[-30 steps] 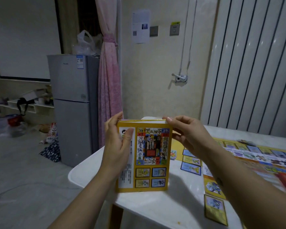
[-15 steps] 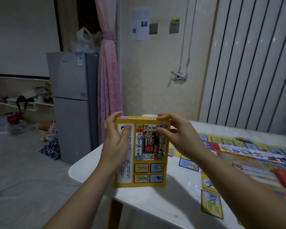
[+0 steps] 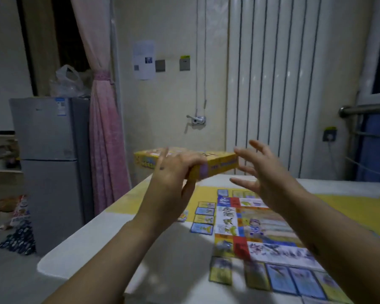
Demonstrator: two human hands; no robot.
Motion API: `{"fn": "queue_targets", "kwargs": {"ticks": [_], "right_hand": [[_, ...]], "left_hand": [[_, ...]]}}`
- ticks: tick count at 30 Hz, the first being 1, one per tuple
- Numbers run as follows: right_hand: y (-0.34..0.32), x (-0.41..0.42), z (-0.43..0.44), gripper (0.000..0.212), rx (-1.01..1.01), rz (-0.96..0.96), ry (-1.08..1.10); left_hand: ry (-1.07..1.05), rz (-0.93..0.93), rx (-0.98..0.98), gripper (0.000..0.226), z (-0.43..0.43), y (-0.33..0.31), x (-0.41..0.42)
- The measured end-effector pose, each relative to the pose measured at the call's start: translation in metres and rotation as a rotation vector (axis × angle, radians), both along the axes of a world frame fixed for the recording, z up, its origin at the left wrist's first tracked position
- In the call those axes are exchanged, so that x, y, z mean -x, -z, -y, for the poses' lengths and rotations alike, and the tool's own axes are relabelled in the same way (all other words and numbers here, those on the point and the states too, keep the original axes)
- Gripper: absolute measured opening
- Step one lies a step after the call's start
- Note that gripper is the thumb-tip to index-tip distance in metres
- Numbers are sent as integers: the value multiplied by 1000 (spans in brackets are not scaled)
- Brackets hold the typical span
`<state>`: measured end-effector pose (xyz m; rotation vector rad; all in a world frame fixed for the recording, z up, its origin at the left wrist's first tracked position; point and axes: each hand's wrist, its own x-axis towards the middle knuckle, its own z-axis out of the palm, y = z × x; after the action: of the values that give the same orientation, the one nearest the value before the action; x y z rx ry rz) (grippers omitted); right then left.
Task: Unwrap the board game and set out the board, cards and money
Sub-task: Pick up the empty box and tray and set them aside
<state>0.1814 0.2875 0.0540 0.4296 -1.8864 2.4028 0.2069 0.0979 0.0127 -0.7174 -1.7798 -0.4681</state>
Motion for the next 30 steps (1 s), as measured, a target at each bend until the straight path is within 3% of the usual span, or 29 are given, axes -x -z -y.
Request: {"fn": "queue_targets", "kwargs": {"ticks": [3,8,11,14,18,22,26,30], "right_hand": [[7,-7,-42,69,80,168,-19],[15,-24,-126,11,103,171,71],[18,-28,-184,16,173,173,224],[29,-25,-242,31,188,171,371],[41,-18,-318,43,251,160,589],[52,-7,-386,50,256,150,773],[68,0,-457,57,171,161,1007],[93,-1,-517,60,107,194,1183]], "left_hand": [[41,-122,171,31,-50,2,16],[176,-196,294,27,-153,2,41],[251,-152,336,34,-217,1,53],[286,4,319,44,-278,4,62],[367,350,211,59,-352,14,74],[447,578,183,58,-426,24,88],[440,741,274,52,-488,39,108],[314,897,484,45,-531,62,146]]}}
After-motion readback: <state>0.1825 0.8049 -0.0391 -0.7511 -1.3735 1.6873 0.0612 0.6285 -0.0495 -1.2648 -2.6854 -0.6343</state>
